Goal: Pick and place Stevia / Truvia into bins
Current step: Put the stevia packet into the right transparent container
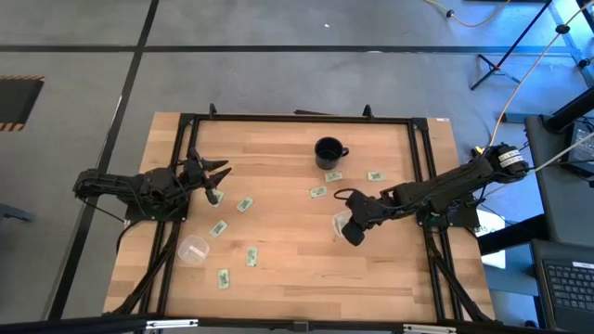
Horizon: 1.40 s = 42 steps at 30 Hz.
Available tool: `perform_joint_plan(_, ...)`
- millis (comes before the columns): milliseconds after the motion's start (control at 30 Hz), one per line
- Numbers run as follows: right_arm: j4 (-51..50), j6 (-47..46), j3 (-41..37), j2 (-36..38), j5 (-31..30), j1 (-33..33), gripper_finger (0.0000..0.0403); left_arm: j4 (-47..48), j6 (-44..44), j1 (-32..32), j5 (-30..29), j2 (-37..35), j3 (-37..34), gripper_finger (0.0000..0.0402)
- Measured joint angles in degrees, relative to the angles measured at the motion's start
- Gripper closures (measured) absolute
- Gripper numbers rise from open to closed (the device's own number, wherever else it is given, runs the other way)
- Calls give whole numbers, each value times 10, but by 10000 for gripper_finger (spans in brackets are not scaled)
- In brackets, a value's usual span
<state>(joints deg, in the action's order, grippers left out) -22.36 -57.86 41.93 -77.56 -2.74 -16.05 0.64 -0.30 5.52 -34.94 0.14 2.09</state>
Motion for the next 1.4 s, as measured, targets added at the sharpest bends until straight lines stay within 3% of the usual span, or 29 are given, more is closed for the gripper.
perform_joint_plan(833,-3,35,0,0,0,0,388,-5,0,0,0,0,0,286)
perform_joint_plan(1167,-9,54,0,0,0,0,318,-5,0,0,0,0,0,286)
perform_joint_plan(1400,-68,71,32,8,-21,16,308,-5,0,0,0,0,0,286)
